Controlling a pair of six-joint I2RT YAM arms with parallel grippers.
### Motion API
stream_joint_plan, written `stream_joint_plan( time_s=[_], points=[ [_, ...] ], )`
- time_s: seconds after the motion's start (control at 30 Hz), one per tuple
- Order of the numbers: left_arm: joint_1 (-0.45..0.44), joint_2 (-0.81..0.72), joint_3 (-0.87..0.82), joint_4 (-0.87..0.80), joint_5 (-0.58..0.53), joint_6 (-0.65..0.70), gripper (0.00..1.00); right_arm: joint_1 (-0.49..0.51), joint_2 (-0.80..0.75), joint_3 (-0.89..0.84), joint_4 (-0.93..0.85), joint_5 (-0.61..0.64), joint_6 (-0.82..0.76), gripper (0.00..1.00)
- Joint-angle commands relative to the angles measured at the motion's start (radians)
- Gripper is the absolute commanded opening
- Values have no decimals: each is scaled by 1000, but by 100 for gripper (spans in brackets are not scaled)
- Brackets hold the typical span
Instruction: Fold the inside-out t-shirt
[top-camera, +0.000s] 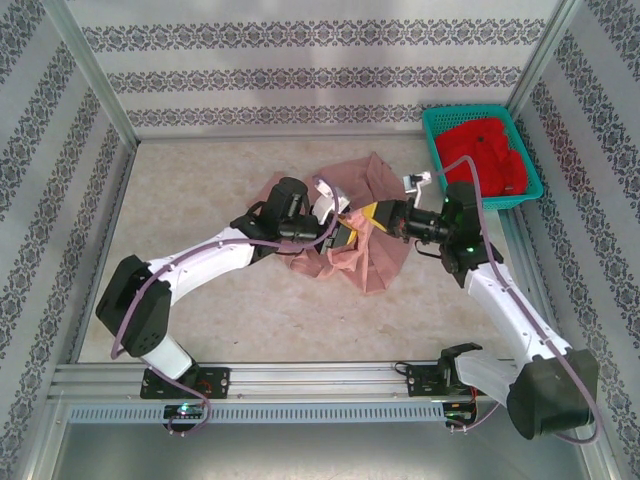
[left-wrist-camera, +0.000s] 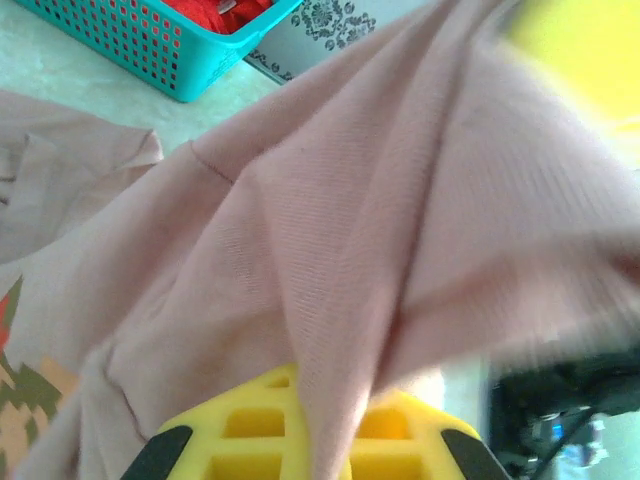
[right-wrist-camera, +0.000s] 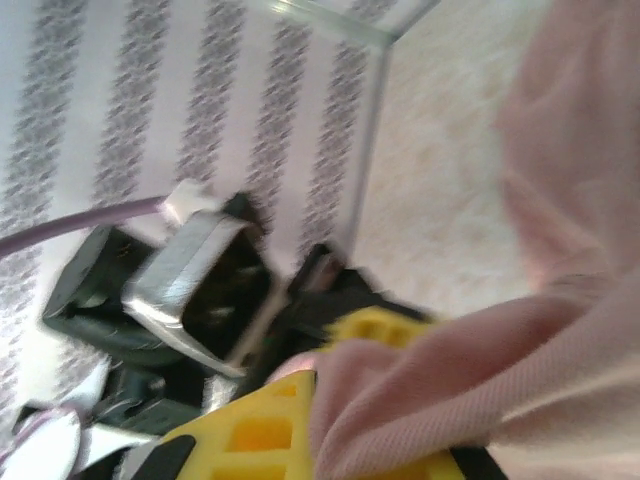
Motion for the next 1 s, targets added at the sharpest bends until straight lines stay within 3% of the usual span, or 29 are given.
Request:
stream_joint_plan(
  time_s=[0.0,0.1,0.27,0.4,0.5,0.7,0.8,0.97],
  points=[
    [23,-83,-34,32,35,-303,0,41,-63,103,-397,281,-338,25],
    [26,-114,-64,7,35,-467,0,182,-134,93,-442,485,-480,38],
    [26,-164,-114,53,16,-593,0,397,-190,-3,-352,645,-586,46],
    [27,-186,-130,102,42,-617,0,476,-111,8,-316,719,-643,48],
    [28,-203,-139,96,51,-606,0,477,-41,48,-329,728,-694,38],
    [59,-236,-176,106,46,-616,0,459,-70,11,-310,715,-705,2],
    [72,-235,-189,147,77,-631,0,428,-88,-13,-297,692,-685,0],
    [88,-232,-204,192,116,-635,0,356,-120,-54,-215,513,-645,0]
  ],
)
